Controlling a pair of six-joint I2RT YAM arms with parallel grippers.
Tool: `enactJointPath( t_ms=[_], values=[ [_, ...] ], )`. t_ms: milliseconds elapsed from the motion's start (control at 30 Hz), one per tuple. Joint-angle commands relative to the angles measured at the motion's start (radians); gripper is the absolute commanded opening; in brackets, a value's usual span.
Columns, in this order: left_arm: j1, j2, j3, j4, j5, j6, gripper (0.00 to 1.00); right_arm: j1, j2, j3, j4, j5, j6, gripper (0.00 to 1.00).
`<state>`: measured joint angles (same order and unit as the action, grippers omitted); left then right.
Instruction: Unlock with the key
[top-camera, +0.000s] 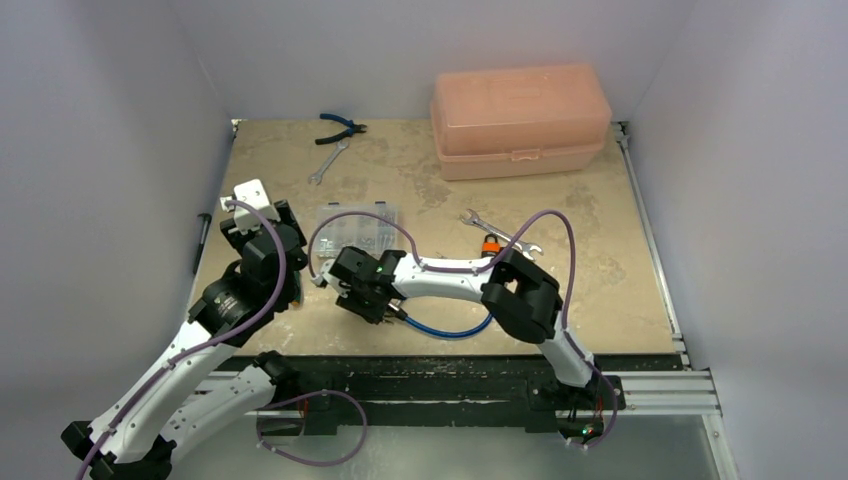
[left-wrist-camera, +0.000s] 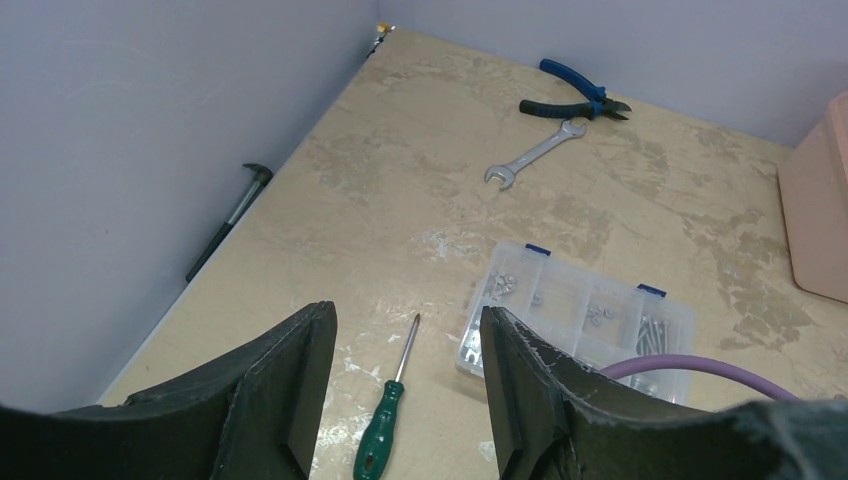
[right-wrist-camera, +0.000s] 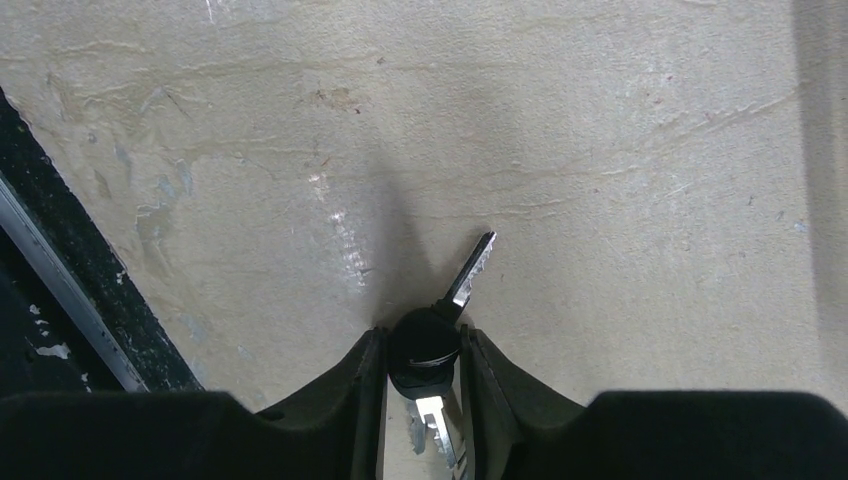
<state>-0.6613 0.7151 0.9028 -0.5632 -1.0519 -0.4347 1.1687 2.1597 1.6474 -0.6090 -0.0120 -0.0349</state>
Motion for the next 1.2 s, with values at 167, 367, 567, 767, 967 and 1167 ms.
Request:
enactJointPath(
  t_ms=[167,367,567,767,967,1167],
  values=[
    [0.008,-0.010,-0.002,0.022,-0.022,0.004,0.58,-0.017,-0.182,-0.142,0.177,-0.011,0.023,0.00],
    [0.007,-0.108,-0.001,0.067,0.084,0.037,0.57,-0.017,-0.313,-0.257,0.302,-0.070,0.094,0.00],
    [0.007,-0.193,0.018,0.081,0.343,0.125,0.57,-0.017,-0.426,-0.376,0.387,-0.119,0.157,0.00],
    [0.006,-0.181,0.074,0.041,0.645,0.182,0.56,-0.047,-0.582,-0.527,0.492,-0.181,0.210,0.00],
    [0.007,-0.073,0.143,-0.027,0.871,0.130,0.56,-0.089,-0.737,-0.646,0.526,-0.163,0.235,0.00],
    [0.007,0.042,0.150,-0.050,1.004,-0.018,0.55,-0.093,-0.878,-0.742,0.530,-0.045,0.265,0.00]
  ],
)
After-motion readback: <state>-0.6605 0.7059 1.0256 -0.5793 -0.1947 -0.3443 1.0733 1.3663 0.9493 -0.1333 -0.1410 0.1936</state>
